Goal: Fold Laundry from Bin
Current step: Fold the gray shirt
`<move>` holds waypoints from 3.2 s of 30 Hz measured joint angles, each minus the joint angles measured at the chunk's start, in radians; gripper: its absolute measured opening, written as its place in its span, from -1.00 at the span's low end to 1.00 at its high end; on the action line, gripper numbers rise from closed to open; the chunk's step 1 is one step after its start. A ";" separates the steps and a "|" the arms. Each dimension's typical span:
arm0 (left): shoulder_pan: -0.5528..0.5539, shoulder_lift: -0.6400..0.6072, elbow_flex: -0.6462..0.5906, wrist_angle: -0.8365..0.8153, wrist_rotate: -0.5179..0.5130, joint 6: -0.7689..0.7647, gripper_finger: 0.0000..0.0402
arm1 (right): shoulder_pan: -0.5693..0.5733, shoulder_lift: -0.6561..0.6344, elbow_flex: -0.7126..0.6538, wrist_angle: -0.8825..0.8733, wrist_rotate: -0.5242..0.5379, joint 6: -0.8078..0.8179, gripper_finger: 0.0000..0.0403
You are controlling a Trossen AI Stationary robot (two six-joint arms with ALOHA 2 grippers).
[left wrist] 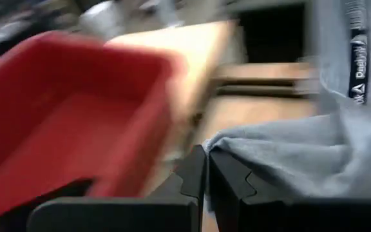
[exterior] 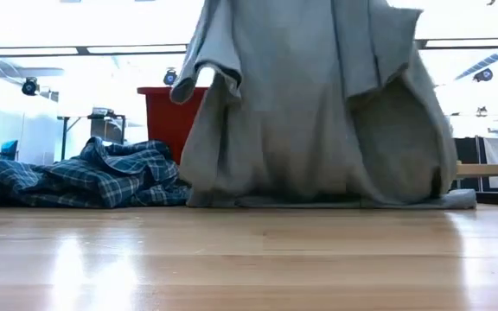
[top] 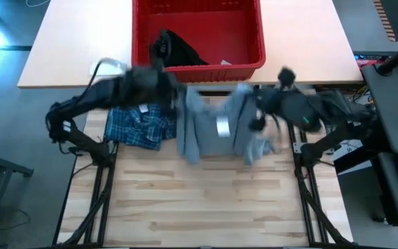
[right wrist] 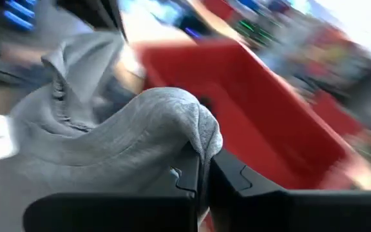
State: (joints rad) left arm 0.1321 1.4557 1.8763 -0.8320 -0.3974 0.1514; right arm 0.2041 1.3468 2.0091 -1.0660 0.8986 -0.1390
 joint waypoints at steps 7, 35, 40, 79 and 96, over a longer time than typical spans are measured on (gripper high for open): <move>0.287 0.101 0.232 0.192 0.341 0.128 -1.00 | -0.370 0.016 0.002 0.289 0.011 -0.407 -0.96; -0.729 0.001 0.119 0.030 -0.169 -0.303 -1.00 | 0.509 0.009 0.100 -0.001 -0.262 0.226 -0.96; -0.578 0.024 0.039 -0.122 -0.362 -0.436 -1.00 | 0.414 0.050 0.045 -0.349 0.129 0.397 -0.96; -0.383 -0.003 -0.009 -0.118 0.602 -0.341 -1.00 | 0.485 0.080 0.077 -0.433 -0.459 0.690 -0.96; -0.642 0.014 -0.386 0.006 0.409 -0.695 -1.00 | 0.648 0.216 -0.128 -0.389 -0.492 1.083 -0.96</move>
State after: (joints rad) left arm -0.5099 1.4702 1.4898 -0.8264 0.0115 -0.5438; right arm 0.8517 1.5628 1.8815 -1.4549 0.4063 0.9436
